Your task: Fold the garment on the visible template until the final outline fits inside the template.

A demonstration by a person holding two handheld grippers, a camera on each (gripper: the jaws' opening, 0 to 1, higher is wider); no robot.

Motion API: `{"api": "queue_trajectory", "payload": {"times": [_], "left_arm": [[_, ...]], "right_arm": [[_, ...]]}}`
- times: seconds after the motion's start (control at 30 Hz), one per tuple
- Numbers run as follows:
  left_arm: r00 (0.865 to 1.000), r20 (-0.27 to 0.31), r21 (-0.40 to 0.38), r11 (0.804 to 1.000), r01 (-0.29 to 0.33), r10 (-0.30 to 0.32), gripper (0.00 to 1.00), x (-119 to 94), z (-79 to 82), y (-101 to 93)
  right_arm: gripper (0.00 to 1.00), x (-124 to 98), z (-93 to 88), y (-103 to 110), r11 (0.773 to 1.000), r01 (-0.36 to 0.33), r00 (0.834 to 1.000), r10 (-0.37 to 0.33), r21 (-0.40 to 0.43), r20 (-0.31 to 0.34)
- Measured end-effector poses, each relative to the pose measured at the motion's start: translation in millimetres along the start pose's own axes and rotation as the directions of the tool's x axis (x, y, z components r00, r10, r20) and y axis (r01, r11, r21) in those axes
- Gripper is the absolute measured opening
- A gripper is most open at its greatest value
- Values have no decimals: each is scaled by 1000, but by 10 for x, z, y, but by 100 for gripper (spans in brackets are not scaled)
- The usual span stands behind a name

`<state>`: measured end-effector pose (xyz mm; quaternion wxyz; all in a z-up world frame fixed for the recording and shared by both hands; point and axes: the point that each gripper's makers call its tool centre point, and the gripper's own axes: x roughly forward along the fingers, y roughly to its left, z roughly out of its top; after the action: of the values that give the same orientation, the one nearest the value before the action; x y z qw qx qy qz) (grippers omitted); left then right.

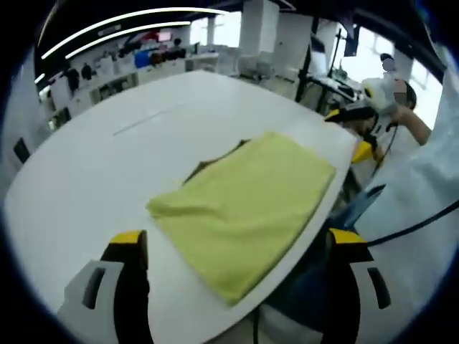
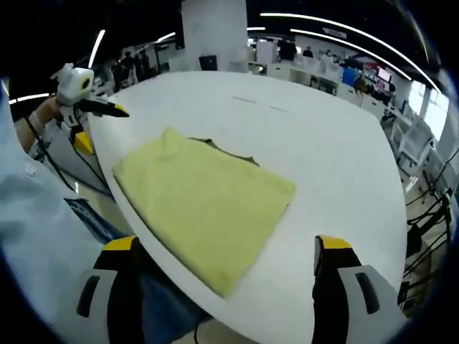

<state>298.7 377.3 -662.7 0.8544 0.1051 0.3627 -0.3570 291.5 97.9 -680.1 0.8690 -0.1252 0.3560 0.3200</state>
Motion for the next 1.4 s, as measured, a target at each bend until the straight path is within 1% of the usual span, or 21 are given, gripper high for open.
{"api": "queue_trajectory", "payload": {"times": [0.1,0.23,0.6,0.77,0.93,1.13,1.23,1.4], "left_arm": [[1000,7,7,1000,3,-3,99,6,44,0],[1000,4,17,1000,-1,1,99,15,65,3],[1000,4,5,1000,-13,13,99,-13,61,-5],[1000,10,5,1000,-15,15,99,-30,66,-13],[1000,14,1,1000,-20,20,99,-46,68,-4],[1000,-4,6,1000,3,-3,99,-30,15,-53],[1000,-7,-9,1000,-4,4,99,-25,3,-33],[1000,-11,1,1000,0,0,99,-21,14,-10]], "right_arm": [[100,0,1,-6,1000,5,1000,-5,7,3],[100,-2,6,5,1000,2,1000,-3,5,4],[100,15,36,0,1000,-2,1000,2,-8,2],[100,37,97,20,1000,-8,1000,9,-18,17],[100,63,102,49,1000,-18,1000,18,-25,13],[100,83,106,81,999,-25,1000,25,-23,13],[100,87,124,87,999,-25,999,25,-22,19],[100,89,142,86,1000,-18,999,18,-7,32]]}}
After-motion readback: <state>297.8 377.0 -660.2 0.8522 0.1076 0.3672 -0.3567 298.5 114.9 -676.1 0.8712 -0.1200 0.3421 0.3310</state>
